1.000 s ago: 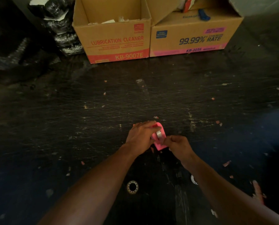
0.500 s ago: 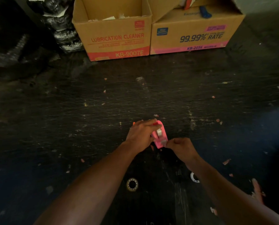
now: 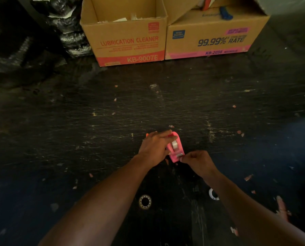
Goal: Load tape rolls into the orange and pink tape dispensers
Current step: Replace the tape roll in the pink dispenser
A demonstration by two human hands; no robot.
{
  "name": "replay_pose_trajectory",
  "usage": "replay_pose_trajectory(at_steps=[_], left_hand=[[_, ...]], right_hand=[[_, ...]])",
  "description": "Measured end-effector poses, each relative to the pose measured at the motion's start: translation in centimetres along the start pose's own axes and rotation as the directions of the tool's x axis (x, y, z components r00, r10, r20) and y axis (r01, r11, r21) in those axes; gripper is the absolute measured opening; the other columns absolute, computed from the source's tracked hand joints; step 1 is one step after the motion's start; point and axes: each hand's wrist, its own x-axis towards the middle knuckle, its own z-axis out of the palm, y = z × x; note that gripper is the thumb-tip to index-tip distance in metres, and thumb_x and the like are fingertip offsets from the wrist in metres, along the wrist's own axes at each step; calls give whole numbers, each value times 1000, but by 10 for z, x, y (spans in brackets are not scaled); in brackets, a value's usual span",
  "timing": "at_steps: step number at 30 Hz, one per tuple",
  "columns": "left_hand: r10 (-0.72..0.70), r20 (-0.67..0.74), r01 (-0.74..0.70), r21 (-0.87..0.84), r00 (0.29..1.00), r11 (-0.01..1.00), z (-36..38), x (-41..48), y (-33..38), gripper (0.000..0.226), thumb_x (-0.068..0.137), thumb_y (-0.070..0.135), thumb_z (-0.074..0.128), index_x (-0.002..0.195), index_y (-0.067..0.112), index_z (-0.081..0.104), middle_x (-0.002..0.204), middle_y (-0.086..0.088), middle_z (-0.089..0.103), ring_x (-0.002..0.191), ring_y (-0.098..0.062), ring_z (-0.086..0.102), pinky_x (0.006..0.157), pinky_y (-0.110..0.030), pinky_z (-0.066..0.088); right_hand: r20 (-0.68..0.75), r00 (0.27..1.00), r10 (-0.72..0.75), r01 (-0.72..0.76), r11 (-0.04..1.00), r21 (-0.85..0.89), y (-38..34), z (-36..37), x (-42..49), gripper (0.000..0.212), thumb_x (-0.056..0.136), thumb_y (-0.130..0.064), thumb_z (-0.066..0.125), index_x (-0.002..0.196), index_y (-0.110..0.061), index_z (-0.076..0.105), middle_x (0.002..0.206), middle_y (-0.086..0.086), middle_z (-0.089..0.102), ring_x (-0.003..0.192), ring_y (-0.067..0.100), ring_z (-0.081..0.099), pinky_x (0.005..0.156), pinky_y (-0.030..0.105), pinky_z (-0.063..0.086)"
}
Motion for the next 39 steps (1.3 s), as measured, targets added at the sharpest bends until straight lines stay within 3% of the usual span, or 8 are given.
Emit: replay_pose_trajectory(at_steps=[3,7,12,19,25,31,35,39], left_hand=[[4,7,-4,-8,1000,1000,-1,0,1,64,92,26,71,151,28,46,165,4,35,149,-17,36,123,-40,23],[9,29,-8,-39,1000,999,-4,4,0,68,90,20,75,151,28,46,165,3,35,150,-20,35,124,-42,23],[19,58,-16,-52,998,999,-9,8,-2,69,89,19,76,151,29,47,165,3,35,148,-21,38,122,-39,28],[19,41,-16,-67,999,998,-5,6,-3,72,88,20,76,152,27,44,165,2,35,150,-19,36,123,-39,25],[-15,18,16,-63,1000,998,-8,2,-6,82,87,23,76,157,25,35,166,1,33,153,-19,29,124,-34,17],[-124,9,124,-119,992,985,-15,-11,-12,88,86,39,75,159,30,27,168,0,27,155,-21,22,126,-44,24],[-172,79,182,-152,982,971,-23,-32,-27,108,74,51,81,160,35,18,170,3,15,156,-21,16,124,-47,26],[-223,169,243,-107,960,964,-25,-54,-48,130,61,52,90,161,39,7,172,4,5,157,-22,10,124,-50,25]], right_hand=[[-4,1000,0,0,1000,-1,0,0,1,13,86,-21,78,80,-10,79,90,20,79,73,26,69,75,39,59],[-23,1000,-6,6,1000,-10,0,2,0,13,86,-26,78,78,-15,80,86,14,79,84,31,76,76,41,61],[-62,998,-25,24,1000,-12,3,6,-2,19,84,-25,79,66,-19,78,67,8,73,62,17,64,63,31,50],[-48,998,-29,28,999,-16,0,4,-4,14,83,-26,80,71,-20,80,80,8,78,82,27,76,77,42,61],[-14,999,-44,44,999,-29,3,-4,-3,10,83,-28,82,75,-22,81,80,4,80,80,21,76,74,36,60],[-35,994,-101,100,995,-18,8,-13,-2,11,81,-26,84,86,-19,76,87,6,78,79,16,69,67,30,54],[31,989,-144,146,985,-91,10,-26,-1,56,75,-5,85,122,-23,60,113,11,67,89,23,70,74,37,59],[136,960,-245,279,886,-371,0,-32,-2,104,69,-11,92,153,-33,35,122,3,57,87,15,66,80,33,57]])
